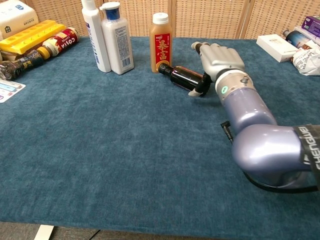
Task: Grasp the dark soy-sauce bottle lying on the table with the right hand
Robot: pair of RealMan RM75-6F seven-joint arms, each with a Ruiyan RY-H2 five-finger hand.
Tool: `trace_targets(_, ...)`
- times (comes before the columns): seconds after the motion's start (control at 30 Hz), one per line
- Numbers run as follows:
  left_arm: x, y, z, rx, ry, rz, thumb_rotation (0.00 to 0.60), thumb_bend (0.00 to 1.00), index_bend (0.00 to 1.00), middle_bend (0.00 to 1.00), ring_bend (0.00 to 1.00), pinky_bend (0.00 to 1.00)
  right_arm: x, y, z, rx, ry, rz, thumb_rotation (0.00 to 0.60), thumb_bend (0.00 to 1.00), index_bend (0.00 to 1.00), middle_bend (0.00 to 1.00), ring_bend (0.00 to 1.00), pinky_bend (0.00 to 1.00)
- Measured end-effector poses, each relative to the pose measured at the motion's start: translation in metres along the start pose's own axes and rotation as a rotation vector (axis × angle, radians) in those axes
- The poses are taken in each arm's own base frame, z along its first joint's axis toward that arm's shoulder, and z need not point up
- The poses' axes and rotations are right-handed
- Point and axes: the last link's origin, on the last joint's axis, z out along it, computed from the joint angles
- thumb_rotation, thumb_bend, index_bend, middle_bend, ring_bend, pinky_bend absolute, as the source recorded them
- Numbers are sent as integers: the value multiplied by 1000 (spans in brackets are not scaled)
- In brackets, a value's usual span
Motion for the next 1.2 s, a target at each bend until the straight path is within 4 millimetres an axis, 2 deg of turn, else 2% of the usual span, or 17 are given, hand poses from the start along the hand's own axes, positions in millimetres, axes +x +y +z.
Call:
trace_targets(0.4,1,-5,2,15,4,-6,600,0,4,0,0,0,-6,-23,13,-21,-50,-45,600,0,0,0,0,0)
trace_targets(0.7,1,-8,4,28,5,-4,600,0,5,0,0,0,-9,-25,21,-25,-57,-65,600,0,0,0,0,11)
trace_targets(0.73,1,-8,4,30,6,-4,600,0,5,0,0,0,-8,-25,22,-25,-55,-65,600,0,0,0,0,45)
trace_targets(0.8,0,-9,4,31,6,-4,600,0,4,0,0,0,-8,-25,25,-23,-50,-64,600,0,0,30,2,190)
trace_targets(0.87,0,-9,5,32,5,-3,600,0,4,0,0,0,-7,-26,26,-20,-51,-58,600,2,17,177,95,339)
trace_targets(0.93,0,-9,5,32,5,-2,600,0,4,0,0,0,-7,-26,28,-20,-52,-58,600,14,96,382,273,481)
trace_targets(1.13,1,-9,4,32,8,-1,600,0,4,0,0,0,-10,-25,29,-30,-78,-78,600,42,253,556,444,639)
trace_targets(1.2,1,-9,3,33,9,0,600,0,4,0,0,0,-11,-24,29,-28,-83,-92,600,62,340,645,521,720)
